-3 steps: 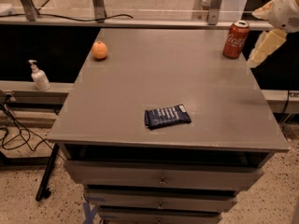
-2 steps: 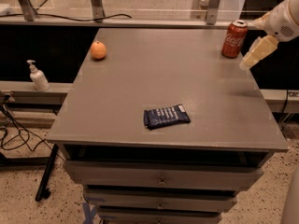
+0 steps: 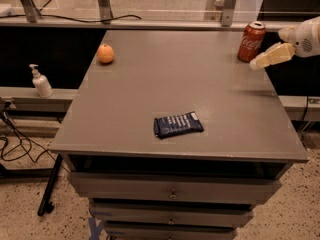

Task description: Move coke can near orange

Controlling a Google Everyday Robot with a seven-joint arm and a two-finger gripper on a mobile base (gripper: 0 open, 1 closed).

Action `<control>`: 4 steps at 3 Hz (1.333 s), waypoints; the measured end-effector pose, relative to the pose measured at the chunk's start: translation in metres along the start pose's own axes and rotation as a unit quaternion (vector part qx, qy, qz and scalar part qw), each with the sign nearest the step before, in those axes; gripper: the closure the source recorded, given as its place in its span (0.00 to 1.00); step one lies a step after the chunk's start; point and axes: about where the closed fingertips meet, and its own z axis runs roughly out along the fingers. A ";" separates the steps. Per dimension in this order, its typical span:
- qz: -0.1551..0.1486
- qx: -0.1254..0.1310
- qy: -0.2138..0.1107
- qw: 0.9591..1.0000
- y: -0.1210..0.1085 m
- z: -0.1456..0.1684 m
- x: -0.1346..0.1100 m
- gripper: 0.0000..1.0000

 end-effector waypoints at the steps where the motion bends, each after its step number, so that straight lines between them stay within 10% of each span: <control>1: 0.002 0.017 -0.018 1.000 -0.008 0.003 -0.008 0.00; 2: 0.005 0.004 -0.021 1.000 -0.001 0.011 -0.007 0.00; 4: 0.094 0.059 -0.045 0.993 -0.031 0.029 0.015 0.00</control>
Offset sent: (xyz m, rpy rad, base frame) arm 0.0068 0.0137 -0.0019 0.0559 -0.0232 0.0083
